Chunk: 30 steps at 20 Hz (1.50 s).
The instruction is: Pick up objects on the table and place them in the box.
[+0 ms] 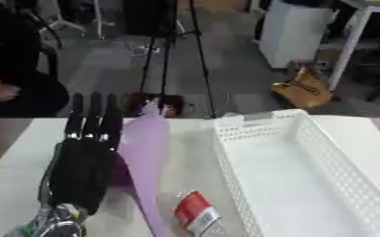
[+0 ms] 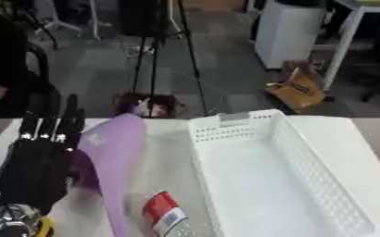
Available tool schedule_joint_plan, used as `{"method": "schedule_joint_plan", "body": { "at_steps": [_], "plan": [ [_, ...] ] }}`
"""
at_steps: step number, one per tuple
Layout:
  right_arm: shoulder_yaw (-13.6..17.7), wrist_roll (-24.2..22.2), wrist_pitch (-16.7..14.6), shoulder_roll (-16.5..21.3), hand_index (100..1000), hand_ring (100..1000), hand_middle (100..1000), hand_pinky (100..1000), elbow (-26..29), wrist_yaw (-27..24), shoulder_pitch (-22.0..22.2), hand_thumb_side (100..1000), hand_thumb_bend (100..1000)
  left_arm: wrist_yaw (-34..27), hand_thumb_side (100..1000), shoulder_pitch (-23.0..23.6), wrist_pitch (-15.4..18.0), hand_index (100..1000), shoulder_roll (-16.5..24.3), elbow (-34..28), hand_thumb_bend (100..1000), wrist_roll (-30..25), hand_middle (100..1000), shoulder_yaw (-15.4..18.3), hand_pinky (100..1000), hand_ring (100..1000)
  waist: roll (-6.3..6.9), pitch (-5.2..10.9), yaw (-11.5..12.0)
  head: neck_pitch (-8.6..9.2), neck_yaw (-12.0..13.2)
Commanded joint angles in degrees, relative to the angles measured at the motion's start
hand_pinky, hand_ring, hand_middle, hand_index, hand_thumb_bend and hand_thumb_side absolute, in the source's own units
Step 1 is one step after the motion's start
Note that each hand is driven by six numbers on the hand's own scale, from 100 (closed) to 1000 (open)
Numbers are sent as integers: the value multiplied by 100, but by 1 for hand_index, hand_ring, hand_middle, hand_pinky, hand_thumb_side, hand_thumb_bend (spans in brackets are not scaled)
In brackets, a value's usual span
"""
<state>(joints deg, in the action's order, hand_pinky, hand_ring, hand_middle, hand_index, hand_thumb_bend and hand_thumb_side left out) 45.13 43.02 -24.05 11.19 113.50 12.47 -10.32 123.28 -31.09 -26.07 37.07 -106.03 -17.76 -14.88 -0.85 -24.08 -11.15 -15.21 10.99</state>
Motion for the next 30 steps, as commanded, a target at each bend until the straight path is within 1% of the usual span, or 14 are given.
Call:
{"method": "schedule_joint_plan", "body": {
  "at_steps": [1,2,3,4,7,12,16,30],
  "plan": [
    [1,40,-81,89,592,558,530,596,109,-32,-15,494,100,-81,523,-113,-151,977,21,143,838,84,984,65,1000,1000,-15,91,-14,67,-18],
    [1,38,-82,87,592,558,529,596,109,-34,-14,495,100,-105,552,-124,-193,983,5,185,828,110,983,70,1000,1000,-16,89,-13,62,-18],
    [1,33,-83,84,592,558,529,596,109,-35,-14,495,100,-136,552,-138,-251,983,-14,232,828,138,983,77,1000,1000,-17,87,-13,57,-19],
    [2,29,-86,81,592,559,529,596,109,-37,-14,495,100,-165,571,-150,-315,989,-32,283,811,170,982,88,1000,998,-18,83,-12,55,-20],
    [0,14,-99,72,592,559,529,596,109,-44,-14,495,100,-241,571,-192,-574,989,-98,526,806,290,980,119,1000,997,-22,69,-12,61,-25],
    [1,-6,-113,62,592,559,530,597,109,-59,-10,496,100,-360,562,-236,-824,972,-170,818,779,538,965,117,1000,984,-26,60,-19,73,-28],
    [-2,-23,-121,58,593,559,530,597,109,-73,-8,498,100,-443,547,-297,-908,964,-214,1021,761,705,960,117,1000,980,-31,58,-25,78,-23],
    [-23,-62,-148,50,593,559,530,598,109,-110,-11,497,100,-625,526,-693,-1056,944,-405,1802,740,1084,949,90,1000,965,-19,52,-103,111,27]
  ]
}}
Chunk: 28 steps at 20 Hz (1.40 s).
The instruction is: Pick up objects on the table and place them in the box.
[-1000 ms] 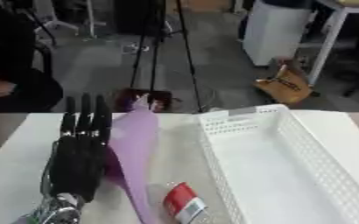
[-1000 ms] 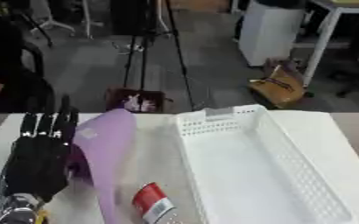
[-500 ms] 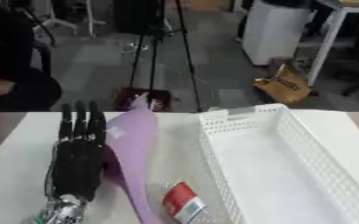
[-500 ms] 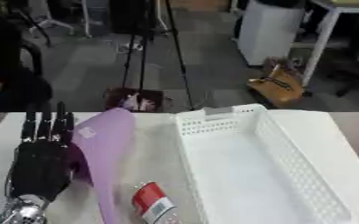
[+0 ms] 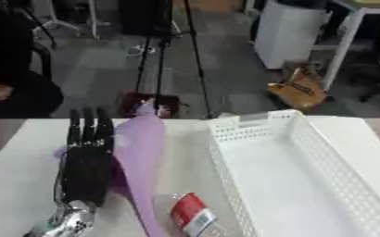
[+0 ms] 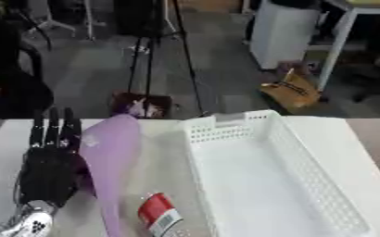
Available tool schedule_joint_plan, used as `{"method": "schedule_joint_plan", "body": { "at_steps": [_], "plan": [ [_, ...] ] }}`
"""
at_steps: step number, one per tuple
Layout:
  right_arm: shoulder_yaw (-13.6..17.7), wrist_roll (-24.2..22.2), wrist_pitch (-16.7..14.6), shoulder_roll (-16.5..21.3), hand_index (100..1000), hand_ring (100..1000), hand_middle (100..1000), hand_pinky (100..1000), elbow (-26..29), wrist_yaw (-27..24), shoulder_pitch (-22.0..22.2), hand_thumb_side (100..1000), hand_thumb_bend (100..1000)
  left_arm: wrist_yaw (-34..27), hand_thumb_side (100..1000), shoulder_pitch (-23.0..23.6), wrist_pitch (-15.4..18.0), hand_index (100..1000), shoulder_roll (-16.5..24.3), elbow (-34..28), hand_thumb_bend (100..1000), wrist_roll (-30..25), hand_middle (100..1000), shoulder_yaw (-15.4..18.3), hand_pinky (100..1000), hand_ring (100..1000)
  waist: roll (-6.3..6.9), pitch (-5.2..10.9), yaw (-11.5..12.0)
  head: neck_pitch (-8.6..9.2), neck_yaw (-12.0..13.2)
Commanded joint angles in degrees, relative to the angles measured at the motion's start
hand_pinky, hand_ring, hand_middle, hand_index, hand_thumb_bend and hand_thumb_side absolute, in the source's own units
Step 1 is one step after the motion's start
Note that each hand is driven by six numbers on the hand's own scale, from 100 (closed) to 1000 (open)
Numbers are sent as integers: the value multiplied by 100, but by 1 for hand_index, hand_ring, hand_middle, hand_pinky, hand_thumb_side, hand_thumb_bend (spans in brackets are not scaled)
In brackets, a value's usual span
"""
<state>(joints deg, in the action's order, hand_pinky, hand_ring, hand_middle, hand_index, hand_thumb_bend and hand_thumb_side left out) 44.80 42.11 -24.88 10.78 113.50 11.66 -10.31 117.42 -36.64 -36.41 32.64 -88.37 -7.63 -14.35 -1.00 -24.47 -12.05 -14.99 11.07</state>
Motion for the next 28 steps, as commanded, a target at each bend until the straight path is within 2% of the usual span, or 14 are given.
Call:
{"method": "schedule_joint_plan", "body": {
  "at_steps": [1,14,15,16,17,18,19,23,26,27,28],
  "plan": [
    [7,26,-66,91,593,560,530,598,109,-31,-13,497,100,-48,525,-166,-25,942,28,81,739,89,948,35,1000,965,-2,91,-18,92,26],
    [-12,6,-82,90,593,560,530,598,109,-66,-18,497,100,-82,492,-398,-18,917,-18,619,717,240,939,26,1000,963,-4,89,-70,135,47],
    [-14,3,-84,89,594,560,531,598,109,-67,-17,497,100,-76,428,-414,-22,848,-14,633,639,273,902,24,986,938,-5,89,-74,139,48],
    [-15,1,-86,88,594,560,531,598,109,-69,-16,497,100,-69,428,-428,-28,848,-8,644,639,333,902,22,986,938,-7,89,-77,143,48],
    [-16,-1,-88,86,594,560,531,598,109,-72,-16,496,100,-73,392,-438,-36,796,-8,655,576,392,877,22,973,922,-7,89,-80,145,49],
    [-15,-2,-88,85,594,560,531,598,109,-74,-15,496,100,-84,390,-446,-43,792,-7,659,571,461,874,19,973,921,-8,89,-84,146,51],
    [-15,-2,-88,84,594,561,531,598,109,-77,-14,496,100,-103,370,-450,-47,766,-6,667,516,523,854,17,968,909,-9,88,-86,147,52],
    [-12,5,-91,83,594,561,531,598,109,-81,-11,494,100,-210,344,-447,-11,732,1,701,513,752,836,0,969,902,-9,85,-91,154,55],
    [-12,15,-84,86,594,560,530,597,109,-86,-16,492,100,-281,320,-437,152,726,28,752,511,850,830,-26,967,901,-5,85,-93,157,59],
    [-12,18,-82,86,594,561,530,598,109,-87,-17,490,100,-297,294,-434,193,718,36,765,459,876,817,-30,957,895,-3,85,-94,158,60],
    [-11,24,-79,86,594,561,530,598,109,-88,-17,490,100,-305,294,-431,247,718,47,790,459,919,817,-44,957,895,-3,84,-96,163,62]
  ]
}}
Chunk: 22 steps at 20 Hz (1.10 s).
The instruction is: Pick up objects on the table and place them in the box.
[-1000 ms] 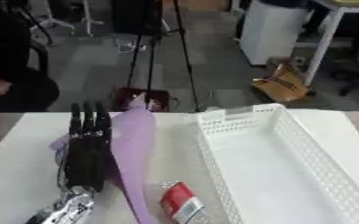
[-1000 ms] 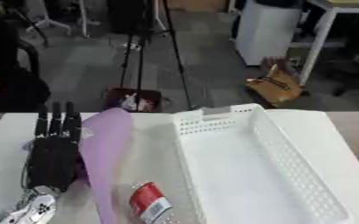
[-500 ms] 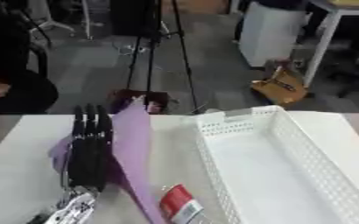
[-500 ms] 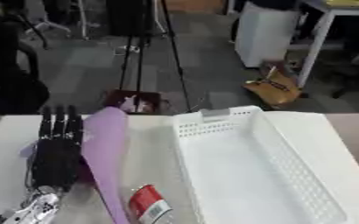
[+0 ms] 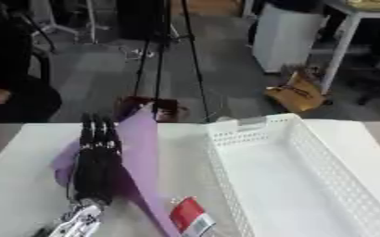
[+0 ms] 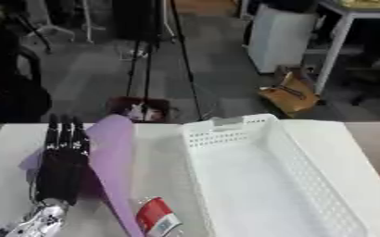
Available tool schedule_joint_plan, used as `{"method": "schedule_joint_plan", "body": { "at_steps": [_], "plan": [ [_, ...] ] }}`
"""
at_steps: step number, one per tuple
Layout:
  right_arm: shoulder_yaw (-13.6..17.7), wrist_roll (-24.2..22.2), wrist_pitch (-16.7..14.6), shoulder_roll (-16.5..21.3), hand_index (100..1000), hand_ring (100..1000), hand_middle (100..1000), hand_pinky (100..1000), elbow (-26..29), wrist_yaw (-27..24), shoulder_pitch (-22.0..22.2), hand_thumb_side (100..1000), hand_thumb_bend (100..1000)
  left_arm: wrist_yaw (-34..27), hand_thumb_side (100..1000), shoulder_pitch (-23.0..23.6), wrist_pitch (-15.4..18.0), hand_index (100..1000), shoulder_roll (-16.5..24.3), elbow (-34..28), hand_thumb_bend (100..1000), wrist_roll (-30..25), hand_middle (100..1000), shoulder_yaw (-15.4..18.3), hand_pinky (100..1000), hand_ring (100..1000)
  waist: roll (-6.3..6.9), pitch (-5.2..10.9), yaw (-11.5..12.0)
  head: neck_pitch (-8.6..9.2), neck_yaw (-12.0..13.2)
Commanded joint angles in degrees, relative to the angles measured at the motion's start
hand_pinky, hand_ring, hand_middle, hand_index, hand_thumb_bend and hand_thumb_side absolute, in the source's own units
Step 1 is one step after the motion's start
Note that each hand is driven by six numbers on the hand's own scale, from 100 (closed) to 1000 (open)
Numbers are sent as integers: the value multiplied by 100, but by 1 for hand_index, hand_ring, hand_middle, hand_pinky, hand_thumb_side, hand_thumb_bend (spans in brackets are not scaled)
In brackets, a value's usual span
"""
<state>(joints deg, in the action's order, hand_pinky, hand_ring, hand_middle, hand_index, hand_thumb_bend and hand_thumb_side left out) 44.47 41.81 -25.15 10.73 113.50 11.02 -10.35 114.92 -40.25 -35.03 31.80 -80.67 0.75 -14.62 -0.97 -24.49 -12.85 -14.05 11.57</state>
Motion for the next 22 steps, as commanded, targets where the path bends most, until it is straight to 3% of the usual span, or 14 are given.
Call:
{"method": "schedule_joint_plan", "body": {
  "at_steps": [1,8,22],
  "plan": [
    [23,58,-51,92,594,561,530,598,109,-24,-13,489,100,-64,288,-72,146,710,136,42,441,123,810,-18,954,890,-6,85,-17,72,13],
    [18,73,-50,90,594,561,530,598,109,-26,-14,486,100,-165,258,-105,147,643,121,174,305,449,760,-13,929,846,-8,79,-38,106,17],
    [18,92,-39,92,594,562,531,598,109,-20,-10,486,100,-392,175,-6,-117,601,145,151,429,1420,702,107,885,777,-27,83,-22,81,-7]
  ]
}}
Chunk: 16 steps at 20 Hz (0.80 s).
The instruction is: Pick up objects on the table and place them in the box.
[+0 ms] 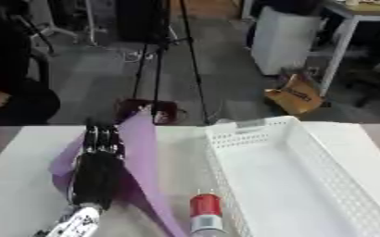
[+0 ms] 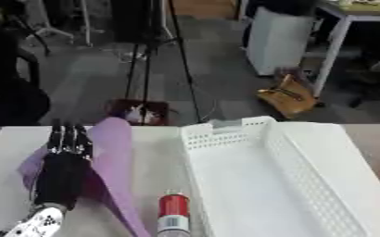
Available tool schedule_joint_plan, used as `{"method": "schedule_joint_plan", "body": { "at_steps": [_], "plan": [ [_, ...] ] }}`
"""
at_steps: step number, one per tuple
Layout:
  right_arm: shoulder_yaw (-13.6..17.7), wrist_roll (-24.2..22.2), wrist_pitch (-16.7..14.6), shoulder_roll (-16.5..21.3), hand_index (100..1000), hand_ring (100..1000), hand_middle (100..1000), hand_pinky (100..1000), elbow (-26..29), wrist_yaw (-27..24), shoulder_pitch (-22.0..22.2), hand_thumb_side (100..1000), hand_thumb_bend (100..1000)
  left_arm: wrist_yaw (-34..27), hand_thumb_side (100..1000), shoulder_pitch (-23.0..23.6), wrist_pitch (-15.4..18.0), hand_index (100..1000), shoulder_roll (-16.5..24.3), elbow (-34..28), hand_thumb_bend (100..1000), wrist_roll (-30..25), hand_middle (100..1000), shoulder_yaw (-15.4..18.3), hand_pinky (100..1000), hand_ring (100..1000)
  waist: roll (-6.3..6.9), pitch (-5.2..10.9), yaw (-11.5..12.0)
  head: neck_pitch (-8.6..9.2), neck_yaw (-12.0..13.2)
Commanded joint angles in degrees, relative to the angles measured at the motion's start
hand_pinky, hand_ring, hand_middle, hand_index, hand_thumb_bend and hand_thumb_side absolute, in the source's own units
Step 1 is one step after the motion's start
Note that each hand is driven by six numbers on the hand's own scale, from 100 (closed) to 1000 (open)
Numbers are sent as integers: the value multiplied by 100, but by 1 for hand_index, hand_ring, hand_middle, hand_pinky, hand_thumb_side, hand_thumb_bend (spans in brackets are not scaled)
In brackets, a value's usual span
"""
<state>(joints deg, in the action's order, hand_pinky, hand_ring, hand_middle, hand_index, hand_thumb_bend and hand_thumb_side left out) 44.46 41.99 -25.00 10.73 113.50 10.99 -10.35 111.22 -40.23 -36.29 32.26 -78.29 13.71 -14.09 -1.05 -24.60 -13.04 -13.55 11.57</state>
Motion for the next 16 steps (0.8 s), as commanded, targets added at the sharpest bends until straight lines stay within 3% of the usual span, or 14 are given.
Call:
{"method": "schedule_joint_plan", "body": {
  "at_steps": [1,10,16],
  "plan": [
    [18,76,-54,93,594,562,531,598,109,-16,-9,486,100,-18,175,5,18,601,112,-113,429,162,702,63,885,777,-21,94,-2,29,-8],
    [4,97,-45,121,594,562,531,597,109,-17,-11,483,100,129,166,156,41,601,324,-597,500,379,694,239,873,766,-40,125,47,7,-42],
    [-20,124,-35,158,594,562,531,597,109,-12,-7,481,100,310,162,207,225,598,557,-836,563,295,693,321,871,767,-44,174,62,-2,-65]
  ]
}}
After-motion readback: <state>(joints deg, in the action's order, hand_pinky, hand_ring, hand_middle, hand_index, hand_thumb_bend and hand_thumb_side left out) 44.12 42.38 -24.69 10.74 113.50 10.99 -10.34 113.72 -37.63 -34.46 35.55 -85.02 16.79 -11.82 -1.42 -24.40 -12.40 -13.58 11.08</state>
